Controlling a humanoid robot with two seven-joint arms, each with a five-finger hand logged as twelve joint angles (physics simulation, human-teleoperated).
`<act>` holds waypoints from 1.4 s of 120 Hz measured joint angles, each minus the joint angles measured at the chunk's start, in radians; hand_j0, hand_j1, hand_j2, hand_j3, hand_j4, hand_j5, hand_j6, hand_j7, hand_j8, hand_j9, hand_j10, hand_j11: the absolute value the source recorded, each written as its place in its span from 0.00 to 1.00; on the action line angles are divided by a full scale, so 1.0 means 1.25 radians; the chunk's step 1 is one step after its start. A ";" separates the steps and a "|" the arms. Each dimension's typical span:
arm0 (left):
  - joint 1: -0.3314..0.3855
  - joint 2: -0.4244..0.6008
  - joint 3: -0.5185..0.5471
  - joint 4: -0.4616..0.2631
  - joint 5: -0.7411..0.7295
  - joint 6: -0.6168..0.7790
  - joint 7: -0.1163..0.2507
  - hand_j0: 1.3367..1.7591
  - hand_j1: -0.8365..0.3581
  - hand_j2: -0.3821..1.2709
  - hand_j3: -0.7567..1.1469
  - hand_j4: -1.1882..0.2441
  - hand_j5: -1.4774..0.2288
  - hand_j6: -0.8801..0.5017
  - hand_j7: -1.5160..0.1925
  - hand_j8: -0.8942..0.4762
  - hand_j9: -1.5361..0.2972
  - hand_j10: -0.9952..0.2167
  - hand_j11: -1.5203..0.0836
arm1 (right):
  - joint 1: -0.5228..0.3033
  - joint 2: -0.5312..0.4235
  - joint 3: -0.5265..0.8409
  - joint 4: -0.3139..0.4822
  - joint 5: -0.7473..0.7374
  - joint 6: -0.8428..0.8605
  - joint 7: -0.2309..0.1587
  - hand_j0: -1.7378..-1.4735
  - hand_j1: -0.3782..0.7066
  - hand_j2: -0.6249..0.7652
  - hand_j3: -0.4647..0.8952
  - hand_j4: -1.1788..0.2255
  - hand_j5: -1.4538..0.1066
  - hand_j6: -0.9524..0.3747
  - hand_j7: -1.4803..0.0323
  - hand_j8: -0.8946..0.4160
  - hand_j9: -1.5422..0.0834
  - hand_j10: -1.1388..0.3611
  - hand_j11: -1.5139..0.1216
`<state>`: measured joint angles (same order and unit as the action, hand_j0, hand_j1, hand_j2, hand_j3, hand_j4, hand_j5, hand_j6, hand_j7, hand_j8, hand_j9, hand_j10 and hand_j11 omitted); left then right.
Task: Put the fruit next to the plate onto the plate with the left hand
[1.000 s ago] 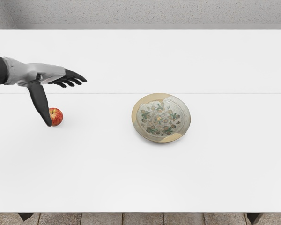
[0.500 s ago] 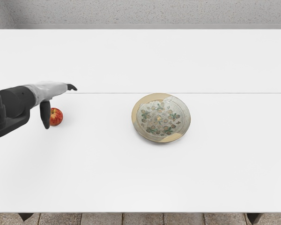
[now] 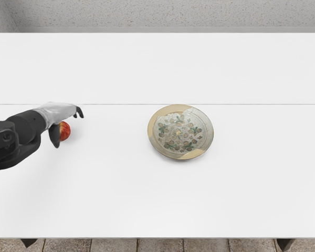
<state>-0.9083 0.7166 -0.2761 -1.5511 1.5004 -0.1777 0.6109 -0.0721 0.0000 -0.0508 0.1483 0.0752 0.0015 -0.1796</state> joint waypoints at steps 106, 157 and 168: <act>0.042 -0.011 0.034 0.026 0.066 0.097 0.000 0.76 0.56 0.29 0.40 0.52 0.53 0.32 0.56 0.33 0.53 0.46 0.60 | 0.000 0.000 0.000 0.000 0.000 0.000 0.000 0.30 0.03 0.45 0.34 0.84 0.93 0.72 0.98 0.68 0.95 0.76 0.93; 0.059 0.023 0.058 -0.005 0.069 0.137 0.000 0.76 0.43 0.26 0.50 0.43 0.38 0.40 0.36 0.34 0.39 0.31 0.44 | 0.000 0.000 0.000 0.000 0.000 0.000 0.000 0.30 0.03 0.45 0.34 0.84 0.93 0.72 0.98 0.68 0.95 0.76 0.93; 0.058 0.023 0.058 -0.010 0.067 0.136 0.000 0.77 0.43 0.26 0.52 0.42 0.35 0.40 0.34 0.36 0.36 0.28 0.40 | 0.000 0.000 0.000 0.000 0.000 0.000 0.000 0.30 0.03 0.45 0.34 0.84 0.93 0.72 0.98 0.68 0.95 0.76 0.93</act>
<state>-0.8358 0.7455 -0.2034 -1.5632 1.5847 -0.0071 0.6111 -0.0721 0.0000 -0.0506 0.1486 0.0752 0.0015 -0.1798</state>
